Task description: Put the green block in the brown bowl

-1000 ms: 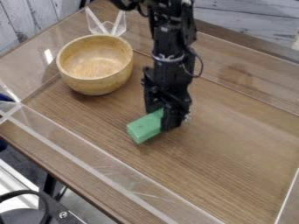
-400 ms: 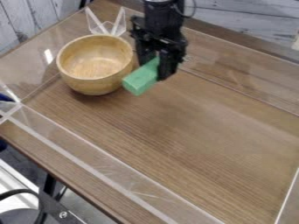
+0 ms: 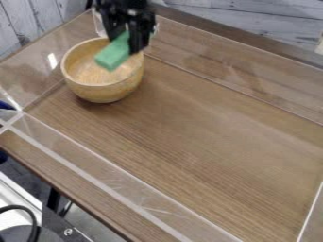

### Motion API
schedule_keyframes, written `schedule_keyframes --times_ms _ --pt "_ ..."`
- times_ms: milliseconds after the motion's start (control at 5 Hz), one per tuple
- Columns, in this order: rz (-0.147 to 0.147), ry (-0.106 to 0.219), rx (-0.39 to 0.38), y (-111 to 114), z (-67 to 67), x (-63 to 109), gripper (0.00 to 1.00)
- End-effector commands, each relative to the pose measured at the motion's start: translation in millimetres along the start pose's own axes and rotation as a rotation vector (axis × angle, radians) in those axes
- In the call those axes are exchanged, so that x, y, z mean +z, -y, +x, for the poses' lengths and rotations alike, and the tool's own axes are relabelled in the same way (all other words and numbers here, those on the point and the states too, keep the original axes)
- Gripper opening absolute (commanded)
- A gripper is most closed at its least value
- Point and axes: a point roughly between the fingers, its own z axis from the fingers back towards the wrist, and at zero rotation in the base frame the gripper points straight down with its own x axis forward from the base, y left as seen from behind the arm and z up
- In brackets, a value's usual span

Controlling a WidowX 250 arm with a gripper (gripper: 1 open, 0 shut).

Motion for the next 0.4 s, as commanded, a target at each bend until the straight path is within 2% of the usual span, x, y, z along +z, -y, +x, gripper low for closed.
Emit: schedule_keyframes --times_ms 0,200 --pt "0.042 0.057 0.021 -20 14.6 13.2 0.0" --pt "0.049 0.04 0.04 -32 12.0 3.0 0.0"
